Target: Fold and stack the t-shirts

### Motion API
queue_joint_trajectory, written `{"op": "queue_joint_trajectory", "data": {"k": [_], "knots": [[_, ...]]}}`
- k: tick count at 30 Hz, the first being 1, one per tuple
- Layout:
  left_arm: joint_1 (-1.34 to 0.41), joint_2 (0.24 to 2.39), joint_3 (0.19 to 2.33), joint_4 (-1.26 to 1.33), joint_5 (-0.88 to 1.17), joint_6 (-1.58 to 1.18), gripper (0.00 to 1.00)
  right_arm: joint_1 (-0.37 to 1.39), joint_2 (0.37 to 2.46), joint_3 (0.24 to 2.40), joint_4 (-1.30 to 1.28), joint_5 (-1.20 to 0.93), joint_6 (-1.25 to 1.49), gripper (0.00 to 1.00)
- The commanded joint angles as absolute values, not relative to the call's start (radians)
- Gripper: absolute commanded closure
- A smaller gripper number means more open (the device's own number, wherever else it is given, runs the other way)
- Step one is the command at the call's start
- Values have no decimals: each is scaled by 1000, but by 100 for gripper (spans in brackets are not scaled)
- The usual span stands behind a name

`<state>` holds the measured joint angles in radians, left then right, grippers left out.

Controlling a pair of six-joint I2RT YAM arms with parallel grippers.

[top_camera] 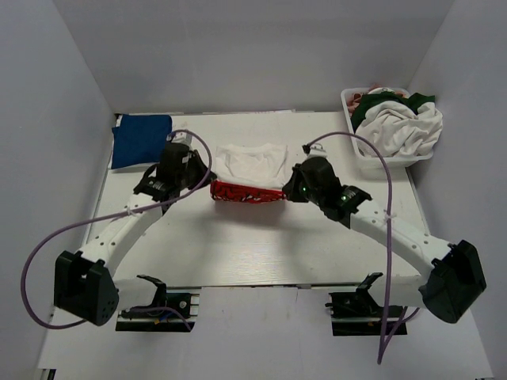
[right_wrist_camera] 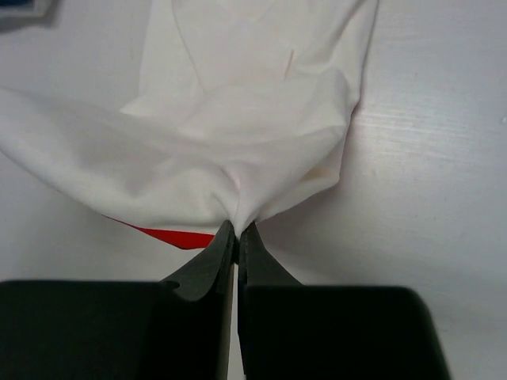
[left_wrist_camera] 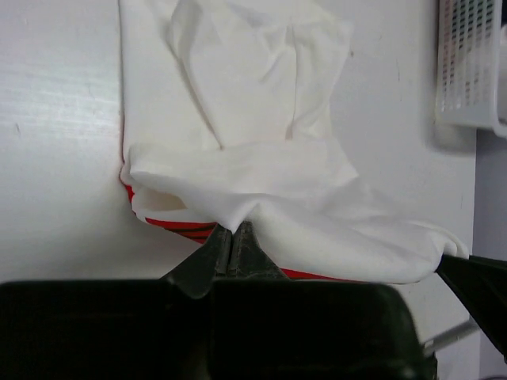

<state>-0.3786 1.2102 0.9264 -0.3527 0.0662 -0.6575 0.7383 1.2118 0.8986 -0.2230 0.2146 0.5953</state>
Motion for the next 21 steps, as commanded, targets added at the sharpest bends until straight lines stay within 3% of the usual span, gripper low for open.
{"op": "queue_joint_trajectory", "data": {"k": [1, 12, 21], "knots": [[-373, 1267, 1057, -347, -44, -644, 100, 706, 1287, 1038, -265, 307, 600, 100], [-319, 1592, 1327, -289, -181, -600, 100, 525, 1640, 1367, -247, 210, 505, 100], [-282, 1879, 1546, -216, -103, -551, 100, 451, 1948, 1641, -271, 100, 434, 100]]}}
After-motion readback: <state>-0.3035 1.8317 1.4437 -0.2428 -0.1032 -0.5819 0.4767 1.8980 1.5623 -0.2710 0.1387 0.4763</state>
